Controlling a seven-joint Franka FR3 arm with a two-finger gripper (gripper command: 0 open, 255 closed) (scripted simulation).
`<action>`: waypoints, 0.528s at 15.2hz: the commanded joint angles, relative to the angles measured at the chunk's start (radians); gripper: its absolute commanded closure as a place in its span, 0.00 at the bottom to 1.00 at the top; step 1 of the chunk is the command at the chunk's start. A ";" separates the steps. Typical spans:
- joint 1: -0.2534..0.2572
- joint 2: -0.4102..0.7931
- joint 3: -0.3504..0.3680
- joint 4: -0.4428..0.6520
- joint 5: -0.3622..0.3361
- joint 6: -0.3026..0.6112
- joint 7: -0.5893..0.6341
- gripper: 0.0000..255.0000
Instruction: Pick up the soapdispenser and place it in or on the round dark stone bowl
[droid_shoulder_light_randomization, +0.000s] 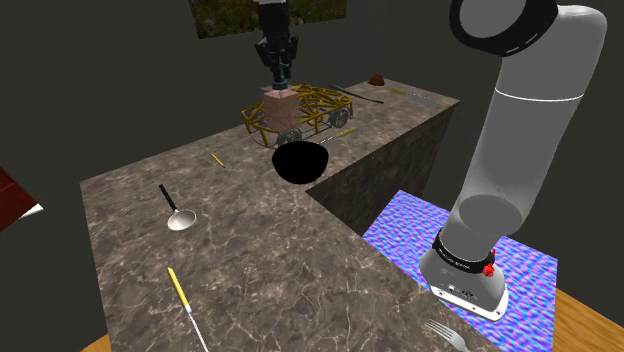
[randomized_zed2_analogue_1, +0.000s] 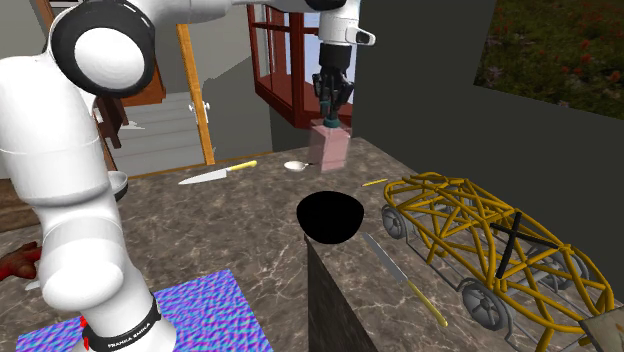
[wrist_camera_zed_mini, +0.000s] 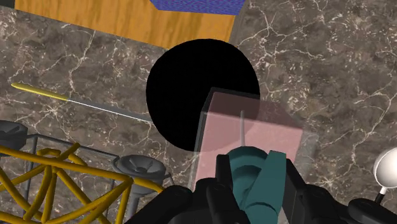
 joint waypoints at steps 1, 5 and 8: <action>-0.023 -0.047 -0.017 -0.037 0.001 -0.010 -0.040 1.00; -0.042 -0.094 -0.034 -0.104 0.000 0.009 -0.077 1.00; -0.042 -0.106 -0.034 -0.160 0.000 0.053 -0.078 1.00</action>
